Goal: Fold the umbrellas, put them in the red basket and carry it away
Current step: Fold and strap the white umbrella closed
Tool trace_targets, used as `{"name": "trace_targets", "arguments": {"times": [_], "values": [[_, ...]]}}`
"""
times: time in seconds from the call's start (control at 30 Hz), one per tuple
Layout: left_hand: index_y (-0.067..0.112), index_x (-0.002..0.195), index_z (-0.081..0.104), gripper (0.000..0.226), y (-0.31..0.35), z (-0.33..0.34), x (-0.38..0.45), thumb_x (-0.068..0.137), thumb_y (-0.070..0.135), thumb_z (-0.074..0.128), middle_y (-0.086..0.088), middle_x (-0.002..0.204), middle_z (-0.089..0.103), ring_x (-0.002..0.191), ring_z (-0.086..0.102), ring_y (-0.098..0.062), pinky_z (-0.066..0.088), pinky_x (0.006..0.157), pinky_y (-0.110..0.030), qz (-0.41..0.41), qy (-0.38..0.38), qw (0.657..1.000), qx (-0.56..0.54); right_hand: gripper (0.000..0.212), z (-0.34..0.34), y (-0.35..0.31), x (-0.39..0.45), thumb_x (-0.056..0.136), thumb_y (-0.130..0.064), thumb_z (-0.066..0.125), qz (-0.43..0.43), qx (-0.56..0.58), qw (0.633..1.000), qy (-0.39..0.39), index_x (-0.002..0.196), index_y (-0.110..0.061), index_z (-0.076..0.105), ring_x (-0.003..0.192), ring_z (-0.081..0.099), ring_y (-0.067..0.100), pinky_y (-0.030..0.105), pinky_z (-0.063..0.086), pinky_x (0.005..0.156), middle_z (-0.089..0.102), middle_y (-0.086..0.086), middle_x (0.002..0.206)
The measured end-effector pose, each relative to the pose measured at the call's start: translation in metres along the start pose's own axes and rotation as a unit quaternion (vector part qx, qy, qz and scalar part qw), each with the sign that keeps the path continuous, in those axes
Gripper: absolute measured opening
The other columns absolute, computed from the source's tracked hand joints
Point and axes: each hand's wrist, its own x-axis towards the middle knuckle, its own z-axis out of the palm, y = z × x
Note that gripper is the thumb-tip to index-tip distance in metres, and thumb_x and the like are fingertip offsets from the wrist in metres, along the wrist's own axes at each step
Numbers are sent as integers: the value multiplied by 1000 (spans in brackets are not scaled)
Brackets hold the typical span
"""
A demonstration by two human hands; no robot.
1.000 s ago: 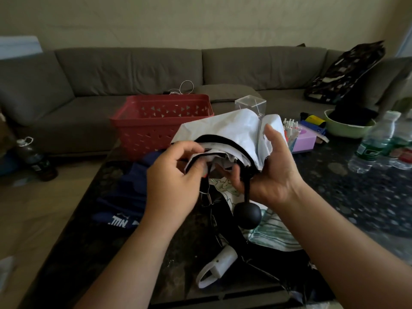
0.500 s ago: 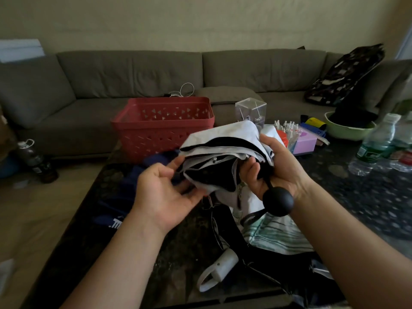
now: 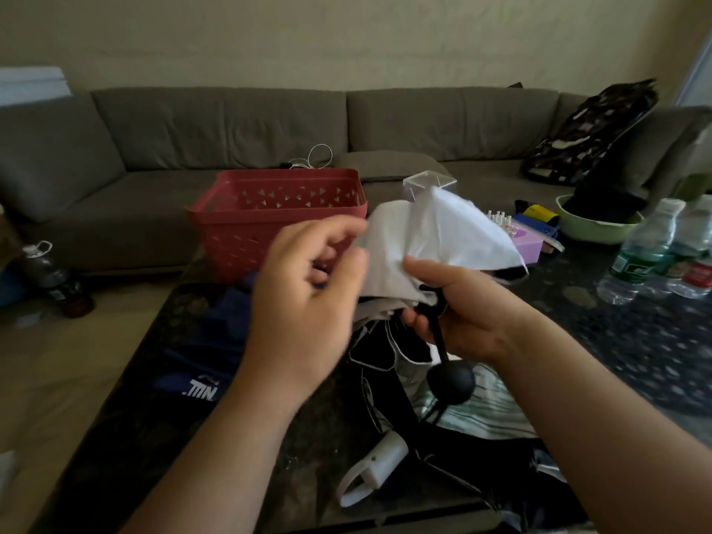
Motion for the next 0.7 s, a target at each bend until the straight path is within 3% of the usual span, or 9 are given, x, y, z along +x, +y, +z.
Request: {"name": "trace_targets", "arguments": {"times": [0.1, 0.17, 0.23, 0.3, 0.33, 0.4, 0.5, 0.6, 0.7], "values": [[56, 128, 65, 39, 7, 15, -4, 90, 56, 59, 20, 136, 61, 121, 61, 3, 52, 104, -27, -124, -138, 978, -98, 23, 14, 5, -10, 97, -22, 72, -99, -143, 984, -36, 114, -7, 67, 52, 58, 15, 21, 43, 45, 67, 6, 73], [58, 130, 63, 44, 1, 20, -3, 86, 59, 59, 21, 142, 58, 126, 59, 4, 53, 108, -35, -181, -155, 964, -118, 16, 21, 8, -15, 99, -15, 69, -132, -165, 974, -80, 111, -5, 67, 57, 62, 15, 23, 47, 49, 67, 7, 73], [59, 129, 64, 41, -4, 19, -2, 89, 59, 61, 17, 144, 57, 126, 59, 3, 52, 109, -34, -209, -129, 961, -126, 20, 22, 7, -17, 99, -16, 67, -107, -135, 976, -134, 116, -5, 68, 74, 69, 19, 28, 55, 66, 71, 8, 86], [50, 130, 69, 31, -5, 16, 0, 101, 51, 60, 23, 134, 65, 120, 61, 11, 49, 107, -26, -223, -105, 957, -154, 30, 18, 5, -13, 94, -27, 69, -64, -98, 979, -167, 119, -9, 69, 85, 68, 29, 36, 56, 77, 70, 10, 101], [46, 129, 71, 29, -4, 15, 1, 104, 47, 56, 25, 128, 69, 119, 62, 11, 49, 106, -27, -237, -93, 952, -168, 30, 16, 3, -12, 91, -31, 66, -49, -83, 980, -175, 114, -12, 71, 81, 68, 31, 36, 55, 75, 70, 10, 101], [41, 123, 75, 28, -2, 13, 3, 104, 46, 57, 16, 125, 75, 120, 69, -7, 52, 107, -39, -283, -75, 933, -208, 32, 17, 2, -11, 94, -36, 58, -48, -86, 980, -170, 112, -14, 73, 73, 67, 31, 36, 53, 69, 70, 8, 98], [24, 121, 78, 28, 6, 10, 5, 104, 38, 60, -11, 114, 79, 101, 78, -30, 62, 78, -40, -347, -47, 885, -307, 38, 19, 1, -7, 104, -34, 48, -75, -139, 978, -136, 132, -13, 65, 67, 62, 25, 34, 47, 65, 67, 11, 105], [31, 123, 75, 28, 4, 10, 4, 109, 28, 51, -3, 114, 80, 98, 79, -25, 61, 69, -39, -343, -17, 875, -341, 28, 24, 2, -5, 106, -25, 50, -129, -207, 961, -130, 127, -21, 68, 63, 55, 22, 35, 38, 65, 63, 11, 102], [41, 126, 69, 42, -1, 11, 4, 109, 9, 46, 1, 114, 80, 99, 79, -24, 63, 70, -41, -312, 20, 878, -362, 26, 29, 3, -4, 107, -19, 53, -197, -236, 946, -105, 121, -28, 74, 58, 50, 23, 34, 33, 59, 58, 11, 89]]}}
